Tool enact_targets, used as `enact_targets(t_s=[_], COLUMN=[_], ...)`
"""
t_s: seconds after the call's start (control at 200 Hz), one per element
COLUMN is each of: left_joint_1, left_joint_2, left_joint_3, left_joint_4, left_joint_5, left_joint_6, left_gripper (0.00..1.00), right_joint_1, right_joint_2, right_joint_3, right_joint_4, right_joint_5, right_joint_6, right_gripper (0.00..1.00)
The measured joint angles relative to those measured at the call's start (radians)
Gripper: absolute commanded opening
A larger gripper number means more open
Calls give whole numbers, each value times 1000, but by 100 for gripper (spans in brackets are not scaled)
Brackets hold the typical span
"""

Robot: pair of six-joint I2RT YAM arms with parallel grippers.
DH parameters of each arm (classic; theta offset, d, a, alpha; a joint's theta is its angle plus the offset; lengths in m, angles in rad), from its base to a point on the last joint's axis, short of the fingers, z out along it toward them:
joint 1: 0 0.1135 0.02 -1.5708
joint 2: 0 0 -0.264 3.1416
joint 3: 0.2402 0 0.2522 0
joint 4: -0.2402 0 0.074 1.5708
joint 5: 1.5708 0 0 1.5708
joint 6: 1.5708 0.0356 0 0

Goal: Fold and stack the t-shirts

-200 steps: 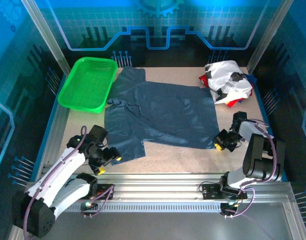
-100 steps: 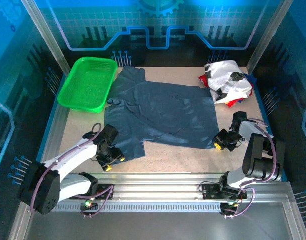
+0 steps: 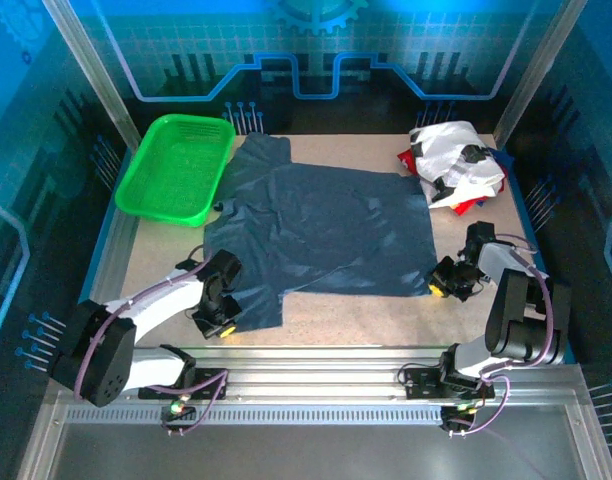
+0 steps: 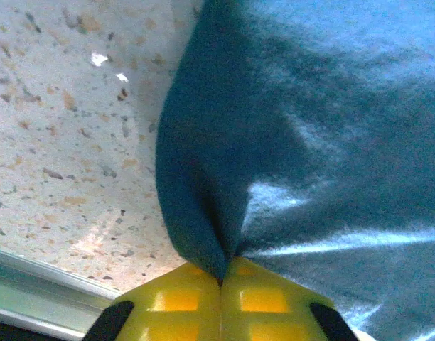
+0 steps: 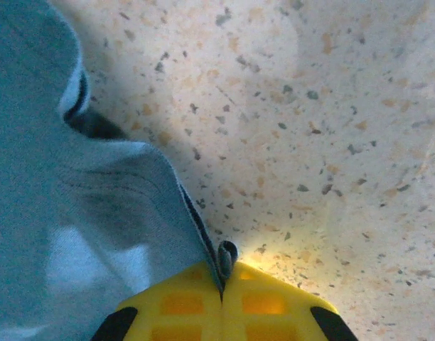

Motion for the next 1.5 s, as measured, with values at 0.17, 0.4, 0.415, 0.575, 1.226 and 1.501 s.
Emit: enact_targets(t_s=[0.17,0.4,0.415,0.575,1.226,1.501], left_joint_1=[0,0,0,0,0,0], left_joint_2=[-90,-322,-336,-446,-565,-433], left_joint_3=[0,31,33,68,217,296], left_joint_4=[-1,-113,-122,-215,-390,-352], left_joint_5=[-39,-89,-92,-125,-138,-146], left_joint_6=[-6,-53,-57,-91,-160,-122], left_gripper=[0,0,0,0,0,0], right_joint_1=[0,0,0,-1,-3,-3], right_joint_2=[-73,-198,-209,-268,-345,-337], right_joint_3=[27,46,45,54,71,108], right_joint_4=[-58,-169,-175,-242,-443,-435], right_joint_5=[16,42,42,43,42,28], right_joint_6=[-30,-66,-68,-70,-34,-24], right_gripper=[1,0,0,0,0,0])
